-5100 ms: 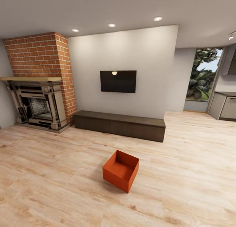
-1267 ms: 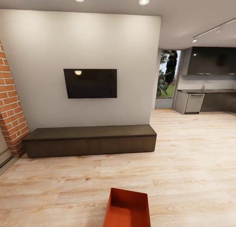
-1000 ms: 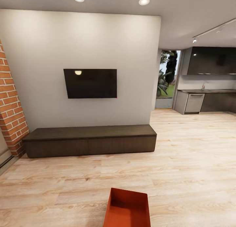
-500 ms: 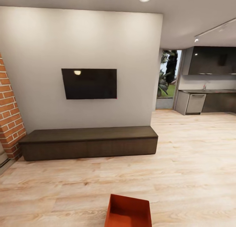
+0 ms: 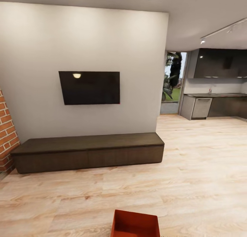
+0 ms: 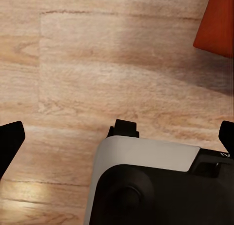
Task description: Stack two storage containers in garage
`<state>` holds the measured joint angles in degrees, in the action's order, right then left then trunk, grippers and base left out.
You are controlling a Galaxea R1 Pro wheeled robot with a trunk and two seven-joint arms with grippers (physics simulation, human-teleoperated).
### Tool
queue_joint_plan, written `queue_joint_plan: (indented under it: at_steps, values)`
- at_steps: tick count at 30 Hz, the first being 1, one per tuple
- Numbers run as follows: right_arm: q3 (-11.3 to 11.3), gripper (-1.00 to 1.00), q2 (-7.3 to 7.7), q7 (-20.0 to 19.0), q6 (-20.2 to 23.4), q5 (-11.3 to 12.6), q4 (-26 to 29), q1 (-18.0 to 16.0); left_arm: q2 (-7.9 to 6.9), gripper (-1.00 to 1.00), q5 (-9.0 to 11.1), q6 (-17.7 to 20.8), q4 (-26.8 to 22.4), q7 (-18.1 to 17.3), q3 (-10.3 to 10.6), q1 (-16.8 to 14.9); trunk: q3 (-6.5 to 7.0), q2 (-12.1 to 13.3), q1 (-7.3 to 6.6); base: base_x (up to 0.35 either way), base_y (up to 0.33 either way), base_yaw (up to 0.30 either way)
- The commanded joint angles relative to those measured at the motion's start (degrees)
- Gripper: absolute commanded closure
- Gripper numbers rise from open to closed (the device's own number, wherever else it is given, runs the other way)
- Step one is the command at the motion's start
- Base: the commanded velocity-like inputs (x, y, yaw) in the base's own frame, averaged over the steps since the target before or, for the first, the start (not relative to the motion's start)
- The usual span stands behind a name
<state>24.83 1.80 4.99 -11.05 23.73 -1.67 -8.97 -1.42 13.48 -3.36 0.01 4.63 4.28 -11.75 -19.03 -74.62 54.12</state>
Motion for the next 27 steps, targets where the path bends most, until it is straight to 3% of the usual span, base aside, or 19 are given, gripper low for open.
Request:
queue_joint_plan:
  at_steps: [1, 18, 27]
  values:
    - [0.5, -1.0, -0.04, 0.0, -0.3, 0.4, -0.2, -0.1, 0.01, -1.0, 0.5, -0.2, 0.0, 0.1, 0.5, 0.0, -0.07, 0.0, 0.0, 0.005, 0.005, -0.188]
    - [0.5, -1.0, -0.12, 0.1, -0.1, 0.4, -0.2, -0.1, -0.01, -1.0, 0.5, -0.2, 0.0, 0.1, 0.5, 0.0, -0.07, 0.0, 0.0, 0.0, 0.0, -0.082]
    - [0.4, -1.0, -0.21, 0.3, -0.2, 0.4, -0.2, -0.1, -0.07, -1.0, 0.5, -0.2, 0.0, 0.1, 0.5, 0.0, -0.07, 0.0, 0.0, 0.0, 0.0, -0.203]
